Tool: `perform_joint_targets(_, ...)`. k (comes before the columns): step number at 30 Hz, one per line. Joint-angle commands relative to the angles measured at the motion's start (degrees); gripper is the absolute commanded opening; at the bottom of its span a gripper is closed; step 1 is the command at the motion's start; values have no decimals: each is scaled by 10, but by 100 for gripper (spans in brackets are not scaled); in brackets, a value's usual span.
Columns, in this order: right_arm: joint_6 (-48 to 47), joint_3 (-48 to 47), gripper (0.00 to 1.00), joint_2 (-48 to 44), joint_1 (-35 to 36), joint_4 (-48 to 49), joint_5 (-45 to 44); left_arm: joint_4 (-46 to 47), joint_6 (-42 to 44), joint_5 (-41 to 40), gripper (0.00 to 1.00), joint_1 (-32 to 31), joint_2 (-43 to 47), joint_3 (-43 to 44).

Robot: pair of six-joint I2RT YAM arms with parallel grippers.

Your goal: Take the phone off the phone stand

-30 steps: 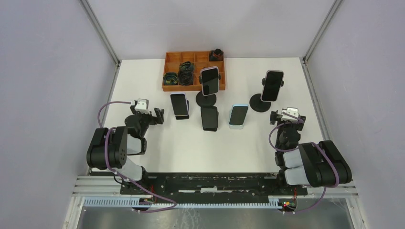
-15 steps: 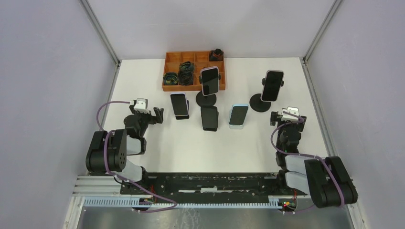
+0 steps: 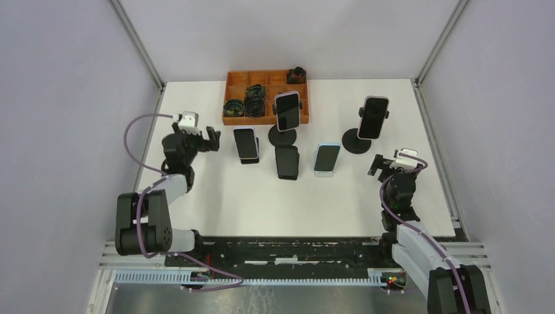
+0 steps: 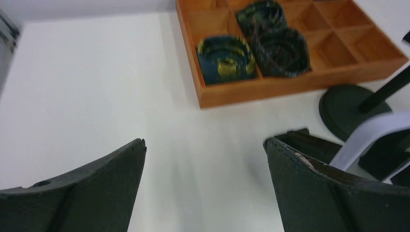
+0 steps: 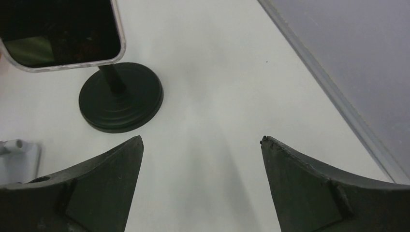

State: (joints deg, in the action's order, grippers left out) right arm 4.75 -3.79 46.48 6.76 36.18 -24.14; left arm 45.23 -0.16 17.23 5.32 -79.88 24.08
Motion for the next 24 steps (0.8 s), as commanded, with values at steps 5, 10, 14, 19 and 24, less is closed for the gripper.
perform_joint_targets(5,259,-94,98,-67,-3,-221,-8,-478,125,204,100,57,65,253)
perform_joint_targets(10,265,-159,98,-47,-16,-282,147,-660,218,348,100,87,58,335)
perform_joint_targets(14,242,-199,98,-2,-1,-300,266,-720,277,389,100,88,34,326)
perform_joint_targets(19,202,-238,98,-10,88,-328,260,-763,349,455,100,86,-21,324)
perform_joint_targets(24,181,-250,98,-16,139,-341,262,-798,403,496,100,75,-115,362)
